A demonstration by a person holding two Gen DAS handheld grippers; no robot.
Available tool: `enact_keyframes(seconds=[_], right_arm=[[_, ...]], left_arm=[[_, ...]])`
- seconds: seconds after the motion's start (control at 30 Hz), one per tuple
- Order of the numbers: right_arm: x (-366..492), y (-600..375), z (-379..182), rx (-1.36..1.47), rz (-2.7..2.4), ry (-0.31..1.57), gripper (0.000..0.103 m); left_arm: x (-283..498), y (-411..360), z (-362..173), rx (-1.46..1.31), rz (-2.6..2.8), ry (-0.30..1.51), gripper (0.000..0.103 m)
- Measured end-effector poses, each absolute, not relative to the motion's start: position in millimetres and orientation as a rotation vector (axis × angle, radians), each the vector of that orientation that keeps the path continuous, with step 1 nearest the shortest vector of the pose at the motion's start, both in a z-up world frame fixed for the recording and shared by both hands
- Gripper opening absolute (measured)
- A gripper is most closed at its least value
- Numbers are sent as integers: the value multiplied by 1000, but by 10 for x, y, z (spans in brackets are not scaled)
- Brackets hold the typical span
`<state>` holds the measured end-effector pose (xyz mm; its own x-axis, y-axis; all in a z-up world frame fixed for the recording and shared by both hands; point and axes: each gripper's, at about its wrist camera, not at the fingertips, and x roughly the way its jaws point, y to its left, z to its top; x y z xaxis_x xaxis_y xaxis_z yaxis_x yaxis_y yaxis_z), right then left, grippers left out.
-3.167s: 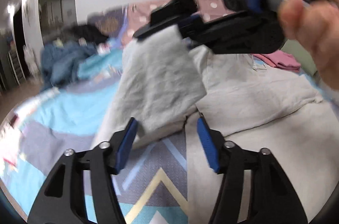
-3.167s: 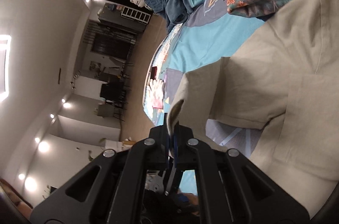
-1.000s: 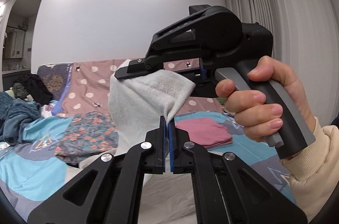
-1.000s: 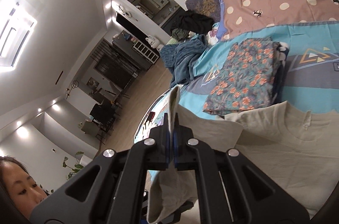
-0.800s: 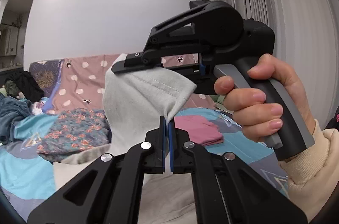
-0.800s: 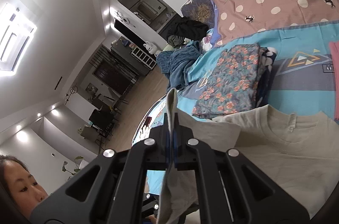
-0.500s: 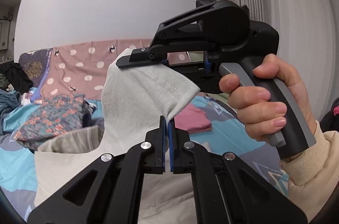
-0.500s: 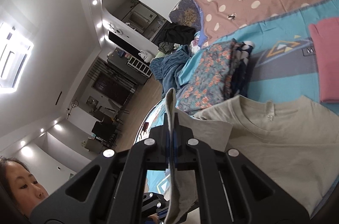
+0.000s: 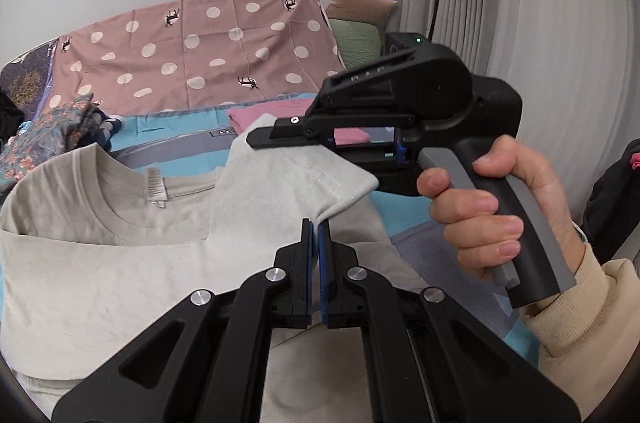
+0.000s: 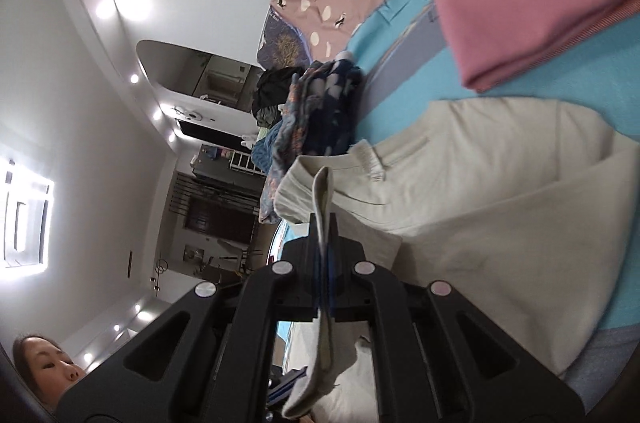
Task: Fold small clothes
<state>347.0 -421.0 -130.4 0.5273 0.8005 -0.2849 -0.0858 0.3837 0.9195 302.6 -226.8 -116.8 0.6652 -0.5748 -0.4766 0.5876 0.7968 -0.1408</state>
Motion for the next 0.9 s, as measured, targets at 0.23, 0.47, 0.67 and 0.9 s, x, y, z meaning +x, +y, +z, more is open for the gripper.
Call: enact_keyframes(seconds=[0.23,0.47,0.67,0.9], right_arm=[[3311,-4300,-1495,943,533,886,5],[3097,-4406,-1554,768,288,949,16],[2700,-4053,-995,497,173,795,68],[2764,-3279,-1225,258,226,901,60]], left_arm=[[3177,-2275,-1361,-56,-747,727,4],[3228,-1894,-1318,-281,-936,917,46],[3346,-814,-1177,-423,-732,813,66],[3521,288,-1691,-617,-481,877,66]])
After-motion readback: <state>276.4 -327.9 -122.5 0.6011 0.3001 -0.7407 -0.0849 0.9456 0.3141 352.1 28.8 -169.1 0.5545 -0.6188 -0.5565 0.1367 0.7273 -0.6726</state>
